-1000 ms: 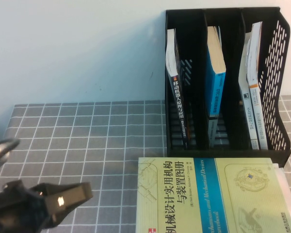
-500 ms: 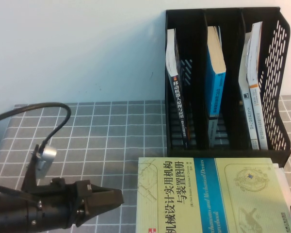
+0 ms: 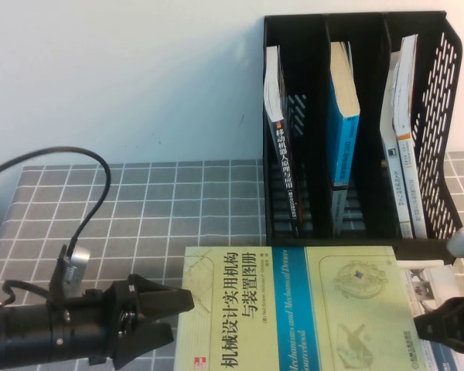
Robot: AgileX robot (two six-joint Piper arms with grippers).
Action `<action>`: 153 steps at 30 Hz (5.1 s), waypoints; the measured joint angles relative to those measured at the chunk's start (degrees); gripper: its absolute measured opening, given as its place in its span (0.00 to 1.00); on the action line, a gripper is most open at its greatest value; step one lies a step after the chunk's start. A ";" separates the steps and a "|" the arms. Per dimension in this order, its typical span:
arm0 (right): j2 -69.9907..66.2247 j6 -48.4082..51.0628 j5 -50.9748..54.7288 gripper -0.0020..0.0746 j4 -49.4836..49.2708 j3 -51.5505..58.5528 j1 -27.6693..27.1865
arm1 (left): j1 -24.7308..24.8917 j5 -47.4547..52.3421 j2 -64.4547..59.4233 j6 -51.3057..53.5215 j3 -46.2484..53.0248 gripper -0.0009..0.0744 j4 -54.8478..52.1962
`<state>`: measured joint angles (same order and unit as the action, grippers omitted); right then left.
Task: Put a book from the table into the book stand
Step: Push book with right arm, then pick up the book with your left arm, then place the book on the book shelf
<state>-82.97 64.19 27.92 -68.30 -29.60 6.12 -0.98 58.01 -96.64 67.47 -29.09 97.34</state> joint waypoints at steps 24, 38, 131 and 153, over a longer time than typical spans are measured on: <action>-2.91 8.56 -0.56 0.02 -6.12 -0.21 1.35 | 2.97 11.10 -18.33 2.64 -4.45 0.50 4.04; 0.36 10.49 1.20 0.02 -7.63 -17.20 1.86 | 2.52 8.50 -11.82 -0.02 -4.35 0.35 2.50; 4.44 41.19 -44.41 0.02 -31.98 -25.07 13.65 | 32.87 -41.31 16.78 -42.67 -61.06 0.27 -44.11; 5.01 30.08 -13.72 0.02 -31.44 -18.65 9.83 | 32.87 -43.58 18.09 -43.11 -61.69 0.27 -50.66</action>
<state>-77.96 94.27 14.19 -99.74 -48.26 15.95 31.89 14.43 -78.55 24.36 -90.78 46.68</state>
